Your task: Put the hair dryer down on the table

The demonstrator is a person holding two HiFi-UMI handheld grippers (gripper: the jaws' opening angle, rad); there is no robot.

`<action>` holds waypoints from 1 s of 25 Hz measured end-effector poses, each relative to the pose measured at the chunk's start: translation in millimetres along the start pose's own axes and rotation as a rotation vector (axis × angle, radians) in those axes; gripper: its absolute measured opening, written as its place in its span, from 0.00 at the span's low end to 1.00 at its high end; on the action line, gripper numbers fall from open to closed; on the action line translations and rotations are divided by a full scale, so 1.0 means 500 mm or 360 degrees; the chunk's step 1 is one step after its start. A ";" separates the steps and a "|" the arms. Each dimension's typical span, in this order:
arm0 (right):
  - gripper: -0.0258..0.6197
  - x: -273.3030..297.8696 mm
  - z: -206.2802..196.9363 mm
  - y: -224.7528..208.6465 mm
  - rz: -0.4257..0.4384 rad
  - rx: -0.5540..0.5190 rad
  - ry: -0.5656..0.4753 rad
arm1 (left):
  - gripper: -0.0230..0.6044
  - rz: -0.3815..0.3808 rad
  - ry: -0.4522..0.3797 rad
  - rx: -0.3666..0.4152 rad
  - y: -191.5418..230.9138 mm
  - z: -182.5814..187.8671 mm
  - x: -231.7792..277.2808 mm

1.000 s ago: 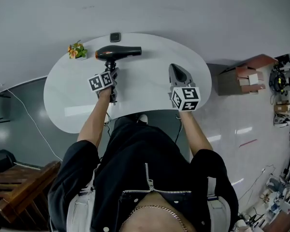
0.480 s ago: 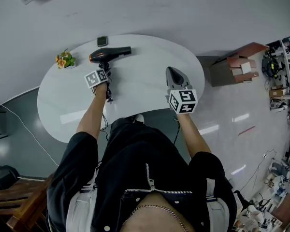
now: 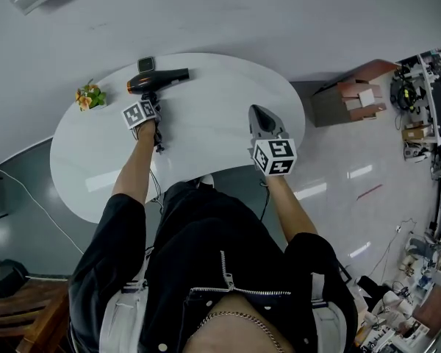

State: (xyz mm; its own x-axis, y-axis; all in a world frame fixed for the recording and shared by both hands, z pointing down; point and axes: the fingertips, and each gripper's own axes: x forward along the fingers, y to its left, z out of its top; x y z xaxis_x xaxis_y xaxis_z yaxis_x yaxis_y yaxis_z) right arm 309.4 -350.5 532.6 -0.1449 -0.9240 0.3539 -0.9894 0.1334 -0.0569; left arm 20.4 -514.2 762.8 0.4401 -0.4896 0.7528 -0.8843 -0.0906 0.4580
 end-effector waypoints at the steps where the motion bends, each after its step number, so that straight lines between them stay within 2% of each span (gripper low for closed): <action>1: 0.05 0.001 0.000 0.001 0.0002 0.0001 0.0003 | 0.45 0.0010 -0.0001 0.0005 0.001 0.001 0.000; 11: 0.05 0.008 -0.010 0.012 0.0031 0.0002 0.0017 | 0.45 0.0127 -0.0044 0.0139 0.001 0.001 0.007; 14: 0.05 0.008 -0.011 0.017 0.0044 0.0001 0.0015 | 0.46 0.0109 -0.0014 0.0234 -0.005 -0.006 0.007; 19: 0.05 0.013 -0.014 0.029 0.0084 0.0000 0.0010 | 0.50 0.0115 -0.0035 0.0295 -0.001 -0.011 -0.024; 22: 0.05 0.021 -0.011 0.042 0.0125 -0.0011 0.0000 | 0.50 0.0152 -0.0098 0.0404 -0.001 -0.006 -0.056; 25: 0.05 0.025 -0.007 0.054 0.0168 -0.0024 -0.0011 | 0.49 0.0160 -0.0208 0.0614 -0.018 0.002 -0.099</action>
State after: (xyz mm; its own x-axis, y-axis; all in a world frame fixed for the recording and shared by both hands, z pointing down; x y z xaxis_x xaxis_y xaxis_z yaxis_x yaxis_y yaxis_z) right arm 280.9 -357.1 538.6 -0.2482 -0.9069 0.3404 -0.9687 0.2352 -0.0795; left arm 6.4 -489.9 721.0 0.3472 -0.6162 0.7069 -0.9263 -0.3431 0.1559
